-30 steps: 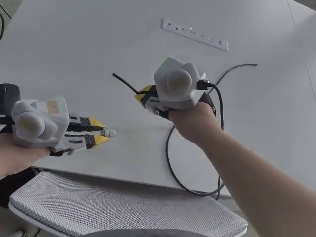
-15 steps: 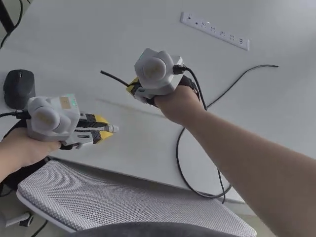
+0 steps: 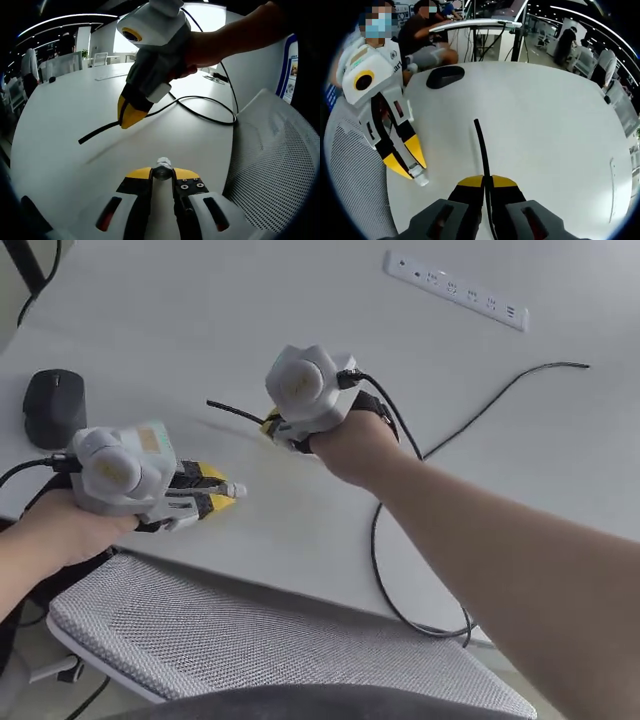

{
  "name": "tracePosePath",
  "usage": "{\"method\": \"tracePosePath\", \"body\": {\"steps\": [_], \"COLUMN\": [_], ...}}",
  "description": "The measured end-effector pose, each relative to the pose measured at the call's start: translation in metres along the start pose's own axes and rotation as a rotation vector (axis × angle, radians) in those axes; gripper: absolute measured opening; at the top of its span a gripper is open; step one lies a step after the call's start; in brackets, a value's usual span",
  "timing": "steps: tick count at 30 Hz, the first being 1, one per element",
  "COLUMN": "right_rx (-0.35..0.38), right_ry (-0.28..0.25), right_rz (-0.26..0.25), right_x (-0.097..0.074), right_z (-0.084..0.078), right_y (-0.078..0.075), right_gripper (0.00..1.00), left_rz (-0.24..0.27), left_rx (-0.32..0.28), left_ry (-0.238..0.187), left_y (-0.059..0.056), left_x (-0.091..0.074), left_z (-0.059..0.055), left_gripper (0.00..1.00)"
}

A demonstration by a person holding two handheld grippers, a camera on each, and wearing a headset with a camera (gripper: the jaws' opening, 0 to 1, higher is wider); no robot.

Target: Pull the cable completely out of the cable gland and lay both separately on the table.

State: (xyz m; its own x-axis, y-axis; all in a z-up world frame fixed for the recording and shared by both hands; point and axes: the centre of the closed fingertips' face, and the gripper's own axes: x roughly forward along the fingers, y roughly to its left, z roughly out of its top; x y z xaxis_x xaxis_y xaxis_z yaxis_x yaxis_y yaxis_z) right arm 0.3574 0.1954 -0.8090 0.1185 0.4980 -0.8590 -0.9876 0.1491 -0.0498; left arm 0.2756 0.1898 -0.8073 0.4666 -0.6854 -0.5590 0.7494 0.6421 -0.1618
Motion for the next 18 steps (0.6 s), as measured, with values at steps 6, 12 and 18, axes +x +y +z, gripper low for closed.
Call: {"method": "tracePosePath", "body": {"steps": [6, 12, 18], "right_rx": [0.0, -0.017, -0.002], "right_ry": [0.006, 0.017, 0.035], "right_rz": [0.007, 0.013, 0.018], "right_x": [0.005, 0.008, 0.01], "right_z": [-0.002, -0.005, -0.011], "right_y": [0.002, 0.006, 0.006], "right_gripper": [0.0, 0.0, 0.0], "left_rz": [0.013, 0.014, 0.014], "left_rx": [-0.004, -0.003, -0.003], "left_ry": [0.007, 0.009, 0.025], "left_y": [0.004, 0.004, 0.005], "left_x": [0.001, 0.001, 0.001], "left_z": [-0.004, -0.005, -0.009], "left_gripper": [0.16, 0.16, 0.16]}}
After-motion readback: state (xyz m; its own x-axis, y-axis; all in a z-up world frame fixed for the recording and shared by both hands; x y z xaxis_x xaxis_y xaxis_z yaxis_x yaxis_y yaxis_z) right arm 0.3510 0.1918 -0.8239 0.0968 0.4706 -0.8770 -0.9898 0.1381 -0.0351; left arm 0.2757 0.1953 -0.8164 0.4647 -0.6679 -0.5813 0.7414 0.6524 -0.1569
